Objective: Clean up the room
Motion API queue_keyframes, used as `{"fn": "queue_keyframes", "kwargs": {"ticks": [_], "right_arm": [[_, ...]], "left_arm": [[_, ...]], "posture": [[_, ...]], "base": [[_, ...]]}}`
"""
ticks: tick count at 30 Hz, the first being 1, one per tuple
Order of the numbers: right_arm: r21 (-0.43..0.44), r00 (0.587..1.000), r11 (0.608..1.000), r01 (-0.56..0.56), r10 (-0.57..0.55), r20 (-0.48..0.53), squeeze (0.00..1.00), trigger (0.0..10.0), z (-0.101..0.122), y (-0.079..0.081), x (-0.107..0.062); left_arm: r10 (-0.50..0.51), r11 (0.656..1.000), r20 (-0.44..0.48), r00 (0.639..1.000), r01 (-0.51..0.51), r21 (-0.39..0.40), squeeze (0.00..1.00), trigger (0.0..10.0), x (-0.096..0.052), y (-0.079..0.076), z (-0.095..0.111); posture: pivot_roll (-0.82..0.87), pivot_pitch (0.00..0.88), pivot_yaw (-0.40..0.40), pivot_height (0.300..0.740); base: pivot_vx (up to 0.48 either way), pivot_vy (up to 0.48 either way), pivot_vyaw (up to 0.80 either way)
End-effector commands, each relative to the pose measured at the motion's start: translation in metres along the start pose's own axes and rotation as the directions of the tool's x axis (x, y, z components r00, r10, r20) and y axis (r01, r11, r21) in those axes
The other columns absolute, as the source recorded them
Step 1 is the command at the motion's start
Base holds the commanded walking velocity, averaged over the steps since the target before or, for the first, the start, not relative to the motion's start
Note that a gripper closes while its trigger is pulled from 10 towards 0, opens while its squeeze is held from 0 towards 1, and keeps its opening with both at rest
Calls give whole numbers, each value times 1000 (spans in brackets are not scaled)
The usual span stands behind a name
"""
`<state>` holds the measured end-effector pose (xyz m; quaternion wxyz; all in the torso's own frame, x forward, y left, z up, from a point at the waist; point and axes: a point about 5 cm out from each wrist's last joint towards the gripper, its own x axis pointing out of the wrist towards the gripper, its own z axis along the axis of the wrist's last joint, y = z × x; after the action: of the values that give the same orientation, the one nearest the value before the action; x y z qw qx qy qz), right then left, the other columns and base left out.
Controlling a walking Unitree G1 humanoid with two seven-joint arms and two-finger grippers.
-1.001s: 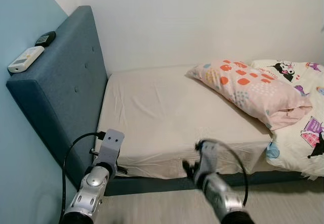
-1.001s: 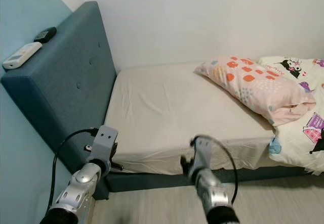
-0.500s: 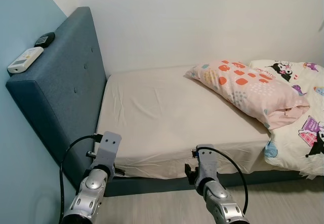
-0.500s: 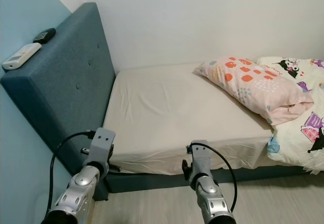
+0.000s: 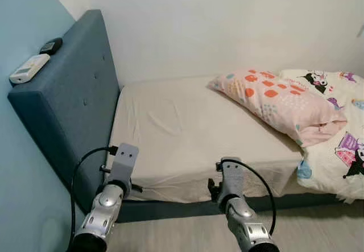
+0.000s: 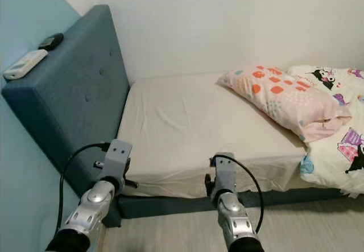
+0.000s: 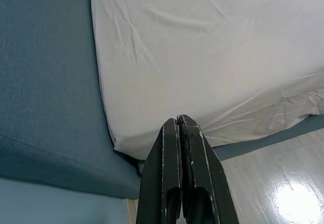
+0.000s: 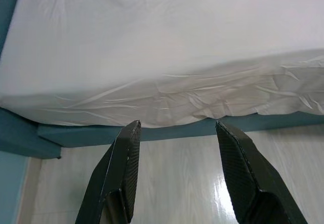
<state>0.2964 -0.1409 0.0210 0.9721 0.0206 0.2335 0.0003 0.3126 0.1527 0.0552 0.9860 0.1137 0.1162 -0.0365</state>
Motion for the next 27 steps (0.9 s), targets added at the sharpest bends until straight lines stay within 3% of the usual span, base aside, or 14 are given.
{"fn": "queue_keyframes", "kwargs": {"ticks": [1, 6, 27], "right_arm": [[-15, 1000, 1000, 8, -9, -29, 0, 10000, -3, 0, 1], [-91, 998, 995, 27, -33, -62, 0, 10000, -7, -1, 2], [-134, 997, 990, 34, -43, -65, 0, 10000, 5, 3, 8]], "left_arm": [[-5, 1000, -2, 1000, 5, 9, 0, 10000, 2, 1, 0], [-2, 1000, -9, 1000, 2, 13, 0, 10000, 4, 3, 0], [-27, 999, 21, 999, 27, 34, 0, 10000, 12, 4, 13]], "posture": [[83, 0, 2, 740], [90, 0, 4, 740], [71, 0, 11, 740]], "base": [[0, 0, 0], [0, 0, 0], [0, 0, 0]]}}
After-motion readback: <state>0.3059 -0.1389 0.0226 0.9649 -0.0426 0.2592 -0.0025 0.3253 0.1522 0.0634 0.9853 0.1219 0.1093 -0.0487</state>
